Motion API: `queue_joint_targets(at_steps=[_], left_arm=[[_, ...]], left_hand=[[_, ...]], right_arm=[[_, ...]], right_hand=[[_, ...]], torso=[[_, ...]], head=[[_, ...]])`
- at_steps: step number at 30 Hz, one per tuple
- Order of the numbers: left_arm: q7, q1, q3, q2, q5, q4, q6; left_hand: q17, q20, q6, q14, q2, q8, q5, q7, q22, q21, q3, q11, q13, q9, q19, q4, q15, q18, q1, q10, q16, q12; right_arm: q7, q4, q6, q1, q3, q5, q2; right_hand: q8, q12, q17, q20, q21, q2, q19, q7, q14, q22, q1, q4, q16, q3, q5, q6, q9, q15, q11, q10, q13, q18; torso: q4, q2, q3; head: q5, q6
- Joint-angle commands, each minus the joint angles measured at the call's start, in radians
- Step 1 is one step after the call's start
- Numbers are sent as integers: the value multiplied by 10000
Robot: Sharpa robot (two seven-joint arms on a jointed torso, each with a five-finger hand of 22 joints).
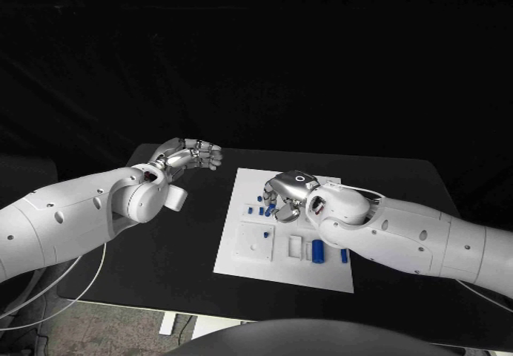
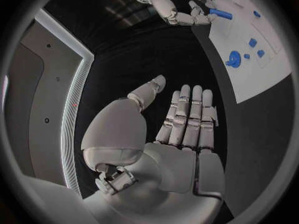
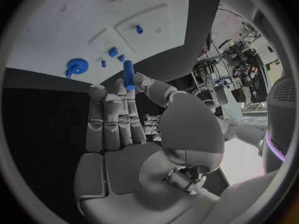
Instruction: Assemble the parts on the task board
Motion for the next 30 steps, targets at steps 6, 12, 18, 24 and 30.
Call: queue_joint_targets(at_steps=[6, 12, 18, 24, 30], left_arm=[[62, 15, 10, 106, 24, 4, 116], [55, 15, 10, 181, 24, 16, 139], [58, 15, 10, 218, 24, 25, 141], [46, 15, 10, 243, 24, 21, 160], [43, 14, 10, 259, 24, 12, 182]], left_hand=[[-16, 61, -80, 50, -12, 69, 32, 6, 180, -71, 1, -3, 4, 2, -16, -9, 28, 166, -27, -53, -38, 34], [-18, 61, -79, 49, -14, 71, 31, 6, 181, -73, 3, -3, 4, 3, -15, -13, 27, 166, -22, -51, -40, 35], [-19, 62, -79, 48, -14, 72, 30, 6, 181, -76, 5, -3, 5, 3, -14, -15, 26, 165, -19, -51, -41, 35], [-21, 61, -80, 47, -11, 74, 31, 6, 182, -78, 8, -4, 5, 3, -13, -15, 25, 164, -16, -50, -43, 36], [-23, 61, -80, 46, -6, 75, 37, 6, 182, -81, 12, -3, 5, 2, -13, -16, 24, 163, -13, -50, -45, 36]], right_arm=[[94, -125, 203, -17, -572, -512, 564], [62, -390, 358, -49, -937, -816, 929], [130, -648, 322, -209, -1027, -809, 1185], [95, -806, 205, -415, -1097, -1344, 1396], [82, -1005, 241, -550, -1124, -1410, 1524]], right_hand=[[51, 345, 12, -75, 43, 192, 110, 16, 38, 202, 87, -70, 12, 2, 23, 54, 27, -6, -33, 77, 789, 305], [48, 346, 14, -77, 43, 205, 105, 17, 38, 203, 87, -91, 6, -4, 24, 48, 42, -6, -33, 67, 812, 305], [42, 345, 16, -77, 42, 224, 99, 20, 36, 202, 80, -108, 0, -9, 24, 39, 57, -4, -31, 52, 835, 305], [39, 347, 19, -78, 43, 237, 95, 21, 38, 202, 78, -133, -5, -14, 24, 34, 74, -3, -30, 42, 859, 305], [39, 351, 22, -81, 45, 229, 94, 17, 43, 202, 90, -166, -9, -4, 24, 39, 93, -4, -32, 37, 887, 305]], torso=[[3, 2, -8], [25, 4, -14], [15, 8, -2], [22, 15, 5], [25, 17, -3]], head=[[202, -39], [271, -73], [305, -121], [320, -152], [349, -204]])
